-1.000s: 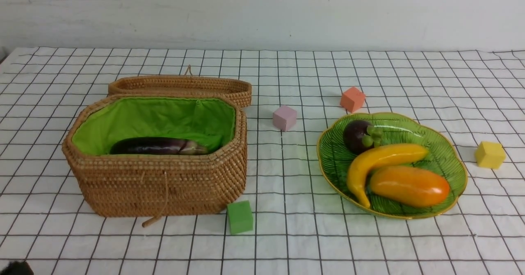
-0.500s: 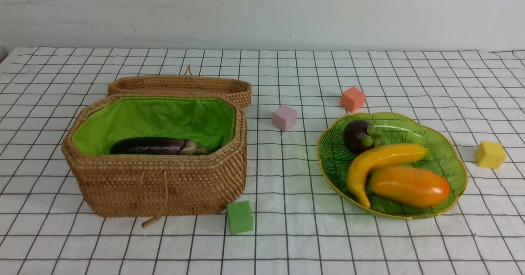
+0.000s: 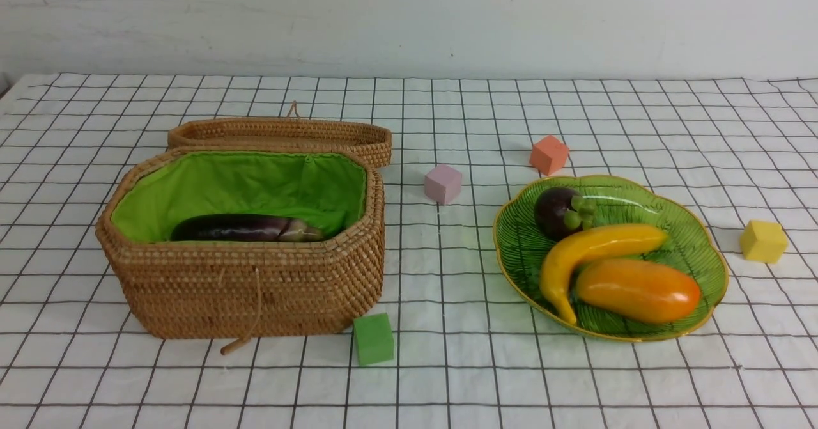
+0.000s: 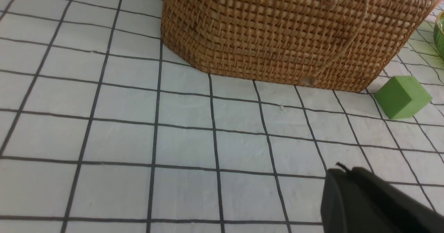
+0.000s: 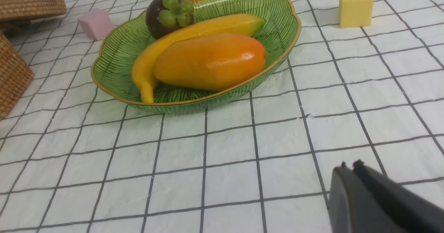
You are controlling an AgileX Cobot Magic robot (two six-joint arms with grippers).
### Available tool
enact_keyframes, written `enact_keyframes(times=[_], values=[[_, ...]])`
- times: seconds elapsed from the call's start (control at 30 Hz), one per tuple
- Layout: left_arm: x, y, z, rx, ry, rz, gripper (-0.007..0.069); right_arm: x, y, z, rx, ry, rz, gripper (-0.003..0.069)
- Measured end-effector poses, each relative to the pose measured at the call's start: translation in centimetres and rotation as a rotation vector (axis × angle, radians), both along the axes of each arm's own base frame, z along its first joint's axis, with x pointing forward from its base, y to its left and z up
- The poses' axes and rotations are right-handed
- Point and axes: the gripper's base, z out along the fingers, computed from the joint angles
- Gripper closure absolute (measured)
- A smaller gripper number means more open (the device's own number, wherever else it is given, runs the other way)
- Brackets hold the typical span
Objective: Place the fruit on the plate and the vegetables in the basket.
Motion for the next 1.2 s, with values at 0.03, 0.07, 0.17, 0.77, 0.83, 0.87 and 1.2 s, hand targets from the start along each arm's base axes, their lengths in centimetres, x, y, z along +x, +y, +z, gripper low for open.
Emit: enact_keyframes(times=[0.03, 0.07, 0.17, 0.77, 0.83, 0.87, 1.2], values=[[0.0, 0.0, 0.0, 0.0, 0.0, 0.0, 0.0638, 0.0, 0.0, 0.0, 0.0, 0.0, 0.0, 0.0638], [0.0, 0.0, 0.0, 0.0, 0.0, 0.0, 0.0638, 0.0, 0.0, 0.0, 0.0, 0.0, 0.0, 0.0637], [0.0, 0.0, 0.0, 0.0, 0.0, 0.0, 0.0638, 0.0, 0.0, 0.0, 0.0, 0.0, 0.0, 0.0634], [0.0, 0.0, 0.0, 0.0, 0.0, 0.0, 0.0632, 0.0, 0.0, 0.0, 0.0, 0.0, 0.0, 0.0629], [0.0, 0.0, 0.0, 0.0, 0.0, 0.0, 0.0631, 0.0, 0.0, 0.0, 0.0, 0.0, 0.0, 0.0626], [0.0, 0.0, 0.0, 0.0, 0.0, 0.0, 0.0631, 0.0, 0.0, 0.0, 0.0, 0.0, 0.0, 0.0624], [0.0, 0.0, 0.0, 0.0, 0.0, 0.0, 0.0627, 0.0, 0.0, 0.0, 0.0, 0.0, 0.0, 0.0613]])
